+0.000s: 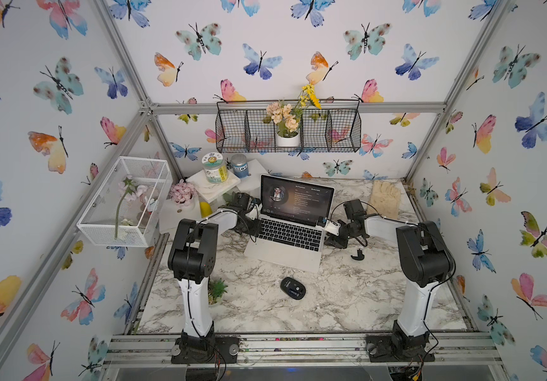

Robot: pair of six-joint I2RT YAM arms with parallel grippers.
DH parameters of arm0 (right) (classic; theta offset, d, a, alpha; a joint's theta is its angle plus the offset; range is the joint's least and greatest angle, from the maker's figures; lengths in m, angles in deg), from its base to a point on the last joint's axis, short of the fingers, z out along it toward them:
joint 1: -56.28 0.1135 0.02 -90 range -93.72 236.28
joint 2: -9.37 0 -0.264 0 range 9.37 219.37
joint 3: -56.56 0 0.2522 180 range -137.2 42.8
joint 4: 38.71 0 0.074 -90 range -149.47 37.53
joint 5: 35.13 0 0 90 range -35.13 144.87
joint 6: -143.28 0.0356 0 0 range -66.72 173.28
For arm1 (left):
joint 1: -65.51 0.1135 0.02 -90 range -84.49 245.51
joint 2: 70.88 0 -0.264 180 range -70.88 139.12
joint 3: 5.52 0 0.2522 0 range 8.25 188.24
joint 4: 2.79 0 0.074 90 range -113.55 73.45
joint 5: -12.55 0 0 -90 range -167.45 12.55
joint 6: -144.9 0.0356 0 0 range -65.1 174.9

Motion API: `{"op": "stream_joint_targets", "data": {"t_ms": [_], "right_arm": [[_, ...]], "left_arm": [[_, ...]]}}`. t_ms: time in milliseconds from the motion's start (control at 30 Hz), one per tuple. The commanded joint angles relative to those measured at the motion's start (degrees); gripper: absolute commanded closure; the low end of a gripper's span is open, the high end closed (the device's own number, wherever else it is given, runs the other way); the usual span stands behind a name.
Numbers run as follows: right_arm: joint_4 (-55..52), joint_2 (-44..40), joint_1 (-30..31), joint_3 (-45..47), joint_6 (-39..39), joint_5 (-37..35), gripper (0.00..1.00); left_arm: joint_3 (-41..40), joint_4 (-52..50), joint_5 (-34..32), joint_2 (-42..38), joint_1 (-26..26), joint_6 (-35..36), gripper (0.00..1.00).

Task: Remove the wireless mouse receiver from the laptop
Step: Take out the USB plug from the USB port.

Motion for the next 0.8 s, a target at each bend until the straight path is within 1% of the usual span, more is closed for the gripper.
{"op": "stream_joint_targets", "data": {"t_ms": [0,67,200,433,600,767], "right_arm": [[-3.03,3.01,0.1,-0.48,-0.44,0.8,0.54],[-3.02,3.42,0.35,-0.58,-0.26,0.89,0.57],[-3.11,3.22,0.88,-0.84,0.43,0.37,0.66],[0.48,2.24,1.18,-0.44,0.49,1.15,0.66],[1.94,2.56,1.73,-0.96,1.46,3.59,0.83],[3.26,1.28,1.93,0.93,1.75,2.36,0.89]], "left_arm": [[-1.29,-4.1,-4.4,3.39,-0.43,1.22,0.6],[-1.29,-4.14,-3.99,3.63,-0.42,1.22,0.61],[-1.06,-4.4,-4.05,4.01,-0.61,1.39,0.64],[-0.8,-4.55,-2.97,4.31,-1.04,1.49,0.68],[-0.59,-5.28,-3.26,4.68,-1.09,1.51,0.7],[0.14,-6.27,-3.52,5.29,-1.23,1.41,0.74]]}}
